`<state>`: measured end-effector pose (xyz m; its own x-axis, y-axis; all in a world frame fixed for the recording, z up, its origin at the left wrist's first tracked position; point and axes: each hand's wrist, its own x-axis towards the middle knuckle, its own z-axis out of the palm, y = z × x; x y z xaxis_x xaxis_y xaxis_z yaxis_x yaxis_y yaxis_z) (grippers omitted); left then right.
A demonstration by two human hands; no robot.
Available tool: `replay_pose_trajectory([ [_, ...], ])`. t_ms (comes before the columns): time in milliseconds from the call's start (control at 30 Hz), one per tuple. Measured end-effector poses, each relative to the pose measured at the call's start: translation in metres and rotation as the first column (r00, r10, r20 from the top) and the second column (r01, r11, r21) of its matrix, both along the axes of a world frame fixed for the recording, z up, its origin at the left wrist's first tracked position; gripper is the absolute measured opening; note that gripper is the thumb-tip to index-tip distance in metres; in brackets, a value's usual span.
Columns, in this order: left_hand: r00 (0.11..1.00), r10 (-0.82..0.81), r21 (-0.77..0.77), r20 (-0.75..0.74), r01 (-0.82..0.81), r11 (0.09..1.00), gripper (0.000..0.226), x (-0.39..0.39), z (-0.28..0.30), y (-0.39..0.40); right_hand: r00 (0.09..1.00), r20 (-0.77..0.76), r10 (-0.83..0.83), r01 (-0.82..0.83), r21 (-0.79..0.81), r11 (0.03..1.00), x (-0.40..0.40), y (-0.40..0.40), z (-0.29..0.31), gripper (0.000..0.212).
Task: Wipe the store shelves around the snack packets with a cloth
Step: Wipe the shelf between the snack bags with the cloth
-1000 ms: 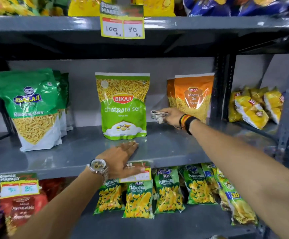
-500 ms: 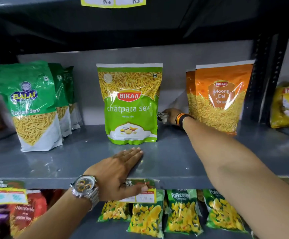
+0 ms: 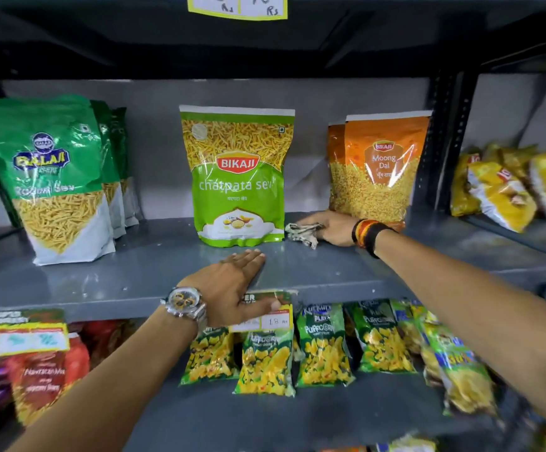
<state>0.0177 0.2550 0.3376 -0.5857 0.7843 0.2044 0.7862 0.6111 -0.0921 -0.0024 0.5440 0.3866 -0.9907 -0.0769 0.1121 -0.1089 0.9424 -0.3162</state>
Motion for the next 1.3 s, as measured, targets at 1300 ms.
replay_pose_trajectory([
  [1300, 1.0, -0.005, 0.03, -0.018, 0.005, 1.0, 0.099, 0.0, 0.001, 0.002, 0.996, -0.07, -0.057, 0.053, -0.059, 0.997, -0.076, 0.006, -0.006, 0.046],
])
